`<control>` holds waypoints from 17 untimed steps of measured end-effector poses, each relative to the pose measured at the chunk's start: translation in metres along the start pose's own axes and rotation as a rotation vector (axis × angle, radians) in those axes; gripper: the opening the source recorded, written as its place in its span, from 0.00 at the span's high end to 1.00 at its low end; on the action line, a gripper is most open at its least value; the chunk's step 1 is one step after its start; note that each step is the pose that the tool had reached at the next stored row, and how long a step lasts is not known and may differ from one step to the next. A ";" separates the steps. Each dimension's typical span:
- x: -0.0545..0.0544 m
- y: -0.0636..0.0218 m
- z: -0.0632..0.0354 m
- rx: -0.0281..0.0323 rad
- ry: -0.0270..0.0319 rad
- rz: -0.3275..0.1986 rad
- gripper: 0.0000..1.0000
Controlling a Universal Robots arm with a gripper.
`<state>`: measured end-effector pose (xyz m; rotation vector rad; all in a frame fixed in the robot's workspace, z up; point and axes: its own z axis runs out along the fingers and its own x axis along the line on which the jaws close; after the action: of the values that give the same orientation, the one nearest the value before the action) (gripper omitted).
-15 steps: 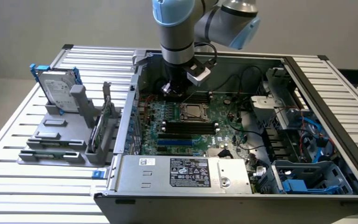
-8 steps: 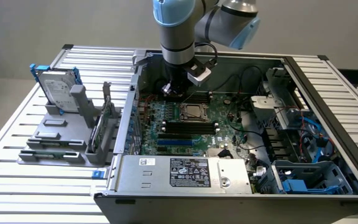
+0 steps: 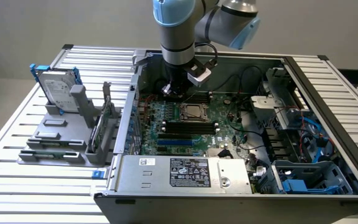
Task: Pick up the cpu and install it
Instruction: 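Install the first cpu locking lever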
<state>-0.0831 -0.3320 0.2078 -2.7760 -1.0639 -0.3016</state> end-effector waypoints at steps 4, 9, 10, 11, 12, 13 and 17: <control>0.000 0.0002 0.0011 -0.0030 0.0002 -0.002 0.89; -0.001 0.0007 0.0038 -0.0082 0.0040 -0.007 0.89; -0.001 0.0008 0.0045 -0.0094 0.0051 -0.008 0.89; -0.001 0.0009 0.0051 -0.0105 0.0060 -0.010 0.89; -0.001 0.0010 0.0057 -0.0116 0.0070 -0.012 0.89; -0.001 0.0012 0.0063 -0.0127 0.0079 -0.013 0.89; -0.001 0.0017 0.0086 -0.0172 0.0119 -0.020 0.89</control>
<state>-0.0814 -0.3318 0.1991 -2.7768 -1.0914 -0.3308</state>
